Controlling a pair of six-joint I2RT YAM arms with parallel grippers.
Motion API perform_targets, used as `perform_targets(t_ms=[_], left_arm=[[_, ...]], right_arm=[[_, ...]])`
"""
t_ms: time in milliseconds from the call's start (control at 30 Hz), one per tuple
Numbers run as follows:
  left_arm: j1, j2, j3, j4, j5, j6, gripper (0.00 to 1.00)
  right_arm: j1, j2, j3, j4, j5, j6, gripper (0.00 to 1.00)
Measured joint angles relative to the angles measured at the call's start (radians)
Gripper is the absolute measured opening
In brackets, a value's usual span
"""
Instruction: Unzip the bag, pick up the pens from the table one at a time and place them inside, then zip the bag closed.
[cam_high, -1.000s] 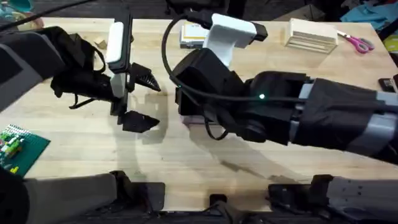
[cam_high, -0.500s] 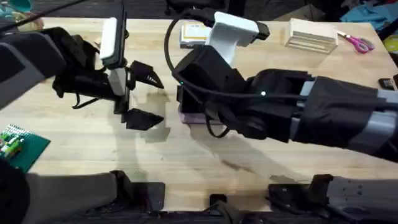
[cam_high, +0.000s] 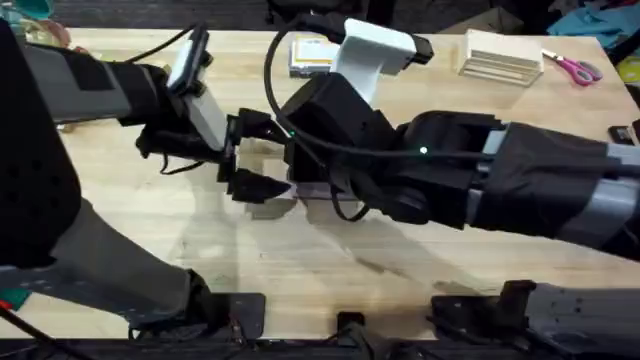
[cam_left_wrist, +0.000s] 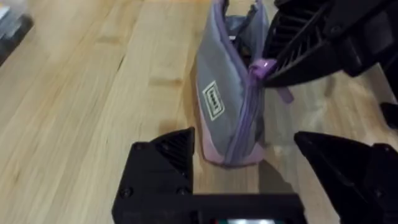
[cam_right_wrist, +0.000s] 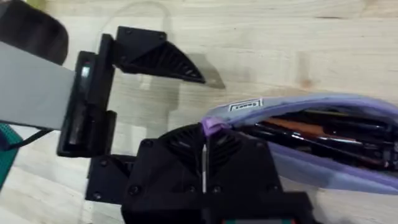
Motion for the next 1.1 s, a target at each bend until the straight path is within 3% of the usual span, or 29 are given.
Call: perform_targets(t_ms=[267, 500, 600, 733, 767, 1100], left_arm=[[-0.091, 0.000, 0.000, 0.088, 0.007, -0.009, 0.993], [-0.144, 0.000, 0.000, 0.206, 0.006, -0.121, 0.975], [-0.158, 0.000, 0.000, 0.226, 0.006, -0.157, 0.736], [-0.161, 0.000, -0.001, 0.225, 0.004, -0.181, 0.130], [-0.162, 0.000, -0.001, 0.228, 0.001, -0.184, 0.070], [-0.162, 0.000, -0.001, 0.229, 0.000, -0.190, 0.044]], right_arm=[[-0.004, 0.000, 0.000, 0.000, 0.000, 0.000, 0.031], [-0.005, 0.000, 0.000, 0.000, 0.000, 0.000, 0.030], [-0.005, 0.000, 0.000, 0.000, 0.000, -0.008, 0.030], [-0.006, 0.000, 0.000, 0.000, 0.000, -0.024, 0.030], [-0.007, 0.000, 0.000, 0.000, 0.000, -0.027, 0.030], [-0.056, 0.000, 0.000, -0.051, -0.004, -0.039, 0.030]])
